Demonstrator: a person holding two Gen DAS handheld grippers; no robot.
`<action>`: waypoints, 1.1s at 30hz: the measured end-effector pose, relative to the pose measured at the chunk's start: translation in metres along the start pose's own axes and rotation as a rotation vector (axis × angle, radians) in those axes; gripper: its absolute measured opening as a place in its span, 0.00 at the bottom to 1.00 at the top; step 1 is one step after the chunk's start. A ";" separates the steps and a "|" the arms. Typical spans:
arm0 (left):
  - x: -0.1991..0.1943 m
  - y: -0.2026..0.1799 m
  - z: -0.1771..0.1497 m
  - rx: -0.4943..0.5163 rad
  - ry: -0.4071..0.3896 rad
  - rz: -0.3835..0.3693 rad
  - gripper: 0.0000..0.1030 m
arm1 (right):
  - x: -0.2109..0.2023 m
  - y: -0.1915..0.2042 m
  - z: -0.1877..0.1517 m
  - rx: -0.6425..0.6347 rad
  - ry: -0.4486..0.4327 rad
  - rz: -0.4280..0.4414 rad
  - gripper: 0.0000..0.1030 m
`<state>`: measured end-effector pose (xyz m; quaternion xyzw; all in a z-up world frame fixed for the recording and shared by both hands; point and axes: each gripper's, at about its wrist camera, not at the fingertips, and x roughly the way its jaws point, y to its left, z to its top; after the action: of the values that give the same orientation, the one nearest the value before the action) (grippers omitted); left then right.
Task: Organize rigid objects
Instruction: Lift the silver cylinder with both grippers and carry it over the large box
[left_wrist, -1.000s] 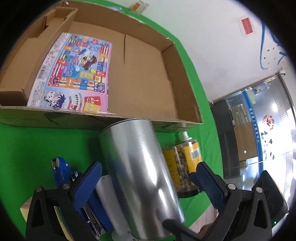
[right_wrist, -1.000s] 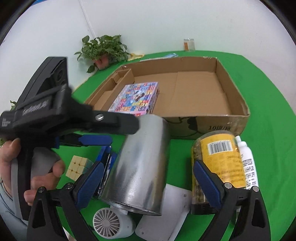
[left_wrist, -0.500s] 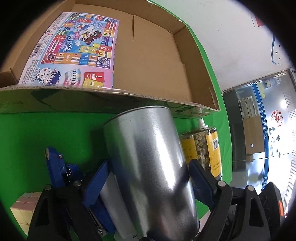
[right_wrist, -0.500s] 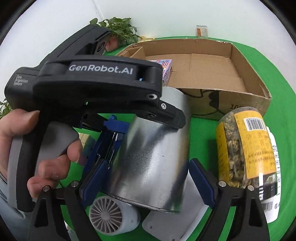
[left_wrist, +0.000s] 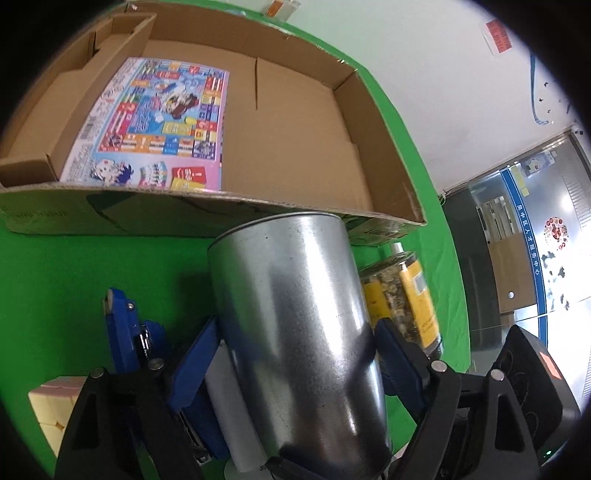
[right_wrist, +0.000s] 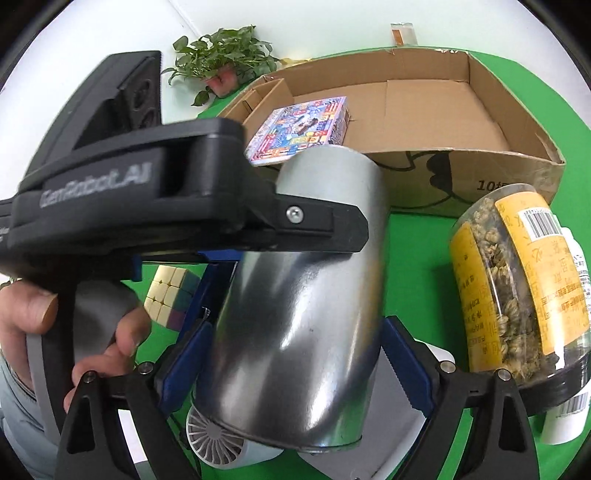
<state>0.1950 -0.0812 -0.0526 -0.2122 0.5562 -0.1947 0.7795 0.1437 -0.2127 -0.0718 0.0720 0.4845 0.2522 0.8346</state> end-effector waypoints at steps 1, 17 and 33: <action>-0.005 -0.002 -0.002 0.007 -0.014 0.003 0.81 | -0.001 0.001 0.000 -0.004 -0.009 -0.003 0.85; -0.106 -0.080 0.050 0.220 -0.296 0.006 0.79 | -0.075 0.021 0.070 -0.125 -0.330 -0.095 0.84; -0.090 -0.091 0.168 0.248 -0.236 0.083 0.78 | -0.071 -0.037 0.213 -0.070 -0.185 -0.043 0.84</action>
<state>0.3207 -0.0894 0.1169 -0.1128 0.4411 -0.2031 0.8669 0.3078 -0.2533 0.0804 0.0555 0.3979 0.2433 0.8829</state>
